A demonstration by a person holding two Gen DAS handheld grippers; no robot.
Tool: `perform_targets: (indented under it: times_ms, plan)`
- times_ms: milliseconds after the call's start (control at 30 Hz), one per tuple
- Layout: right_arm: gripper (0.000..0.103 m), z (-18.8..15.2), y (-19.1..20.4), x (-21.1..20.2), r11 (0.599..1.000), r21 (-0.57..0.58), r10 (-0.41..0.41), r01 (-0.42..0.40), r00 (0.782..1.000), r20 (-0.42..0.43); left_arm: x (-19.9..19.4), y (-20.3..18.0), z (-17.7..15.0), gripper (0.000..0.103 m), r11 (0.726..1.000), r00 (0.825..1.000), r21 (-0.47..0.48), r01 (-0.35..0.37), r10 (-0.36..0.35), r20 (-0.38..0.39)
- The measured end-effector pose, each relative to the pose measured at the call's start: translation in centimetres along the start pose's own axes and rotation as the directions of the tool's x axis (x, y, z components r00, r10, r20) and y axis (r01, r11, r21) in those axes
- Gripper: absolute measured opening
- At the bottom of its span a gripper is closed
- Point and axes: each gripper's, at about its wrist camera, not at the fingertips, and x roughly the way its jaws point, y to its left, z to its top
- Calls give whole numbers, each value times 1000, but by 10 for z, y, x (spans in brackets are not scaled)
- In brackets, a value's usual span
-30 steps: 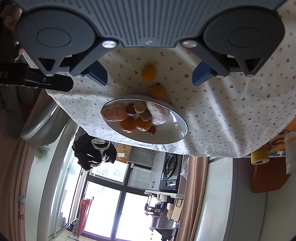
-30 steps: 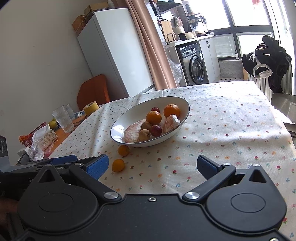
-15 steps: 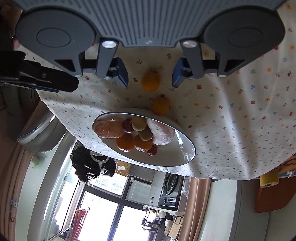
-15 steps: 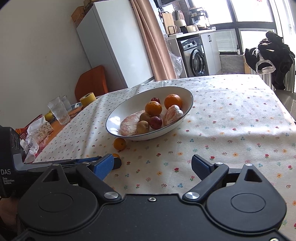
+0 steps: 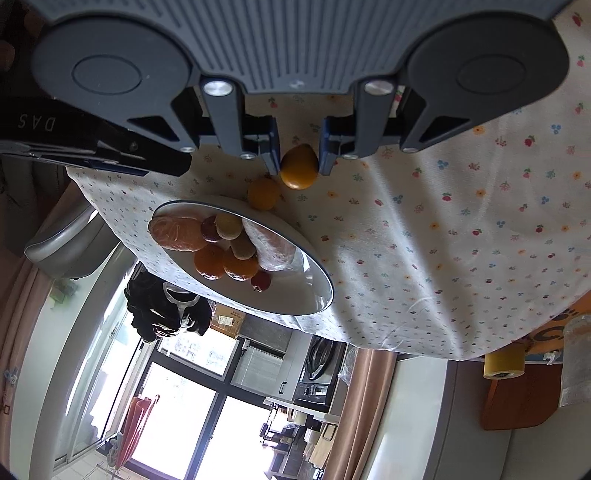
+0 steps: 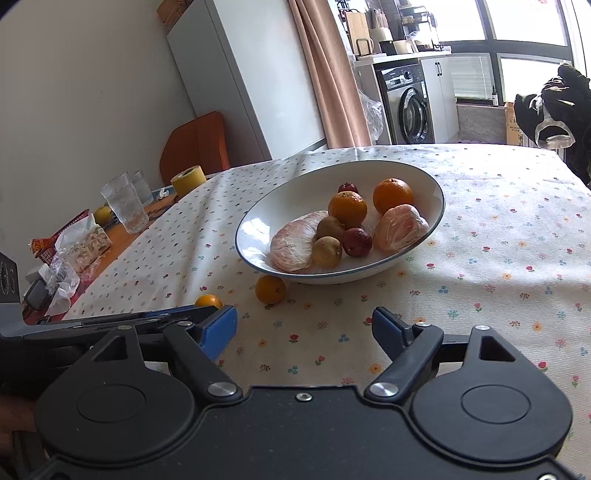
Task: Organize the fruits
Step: 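Grasp a small mandarin with the left gripper while the right gripper grasps the other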
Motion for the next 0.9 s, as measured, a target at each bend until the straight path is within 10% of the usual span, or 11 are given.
perform_targets:
  times_ms: [900]
  plan:
    - [46,7,53,65,985,61,-161,163,987,-26,-35,84,8,20,993,996,-106,-59,65,55]
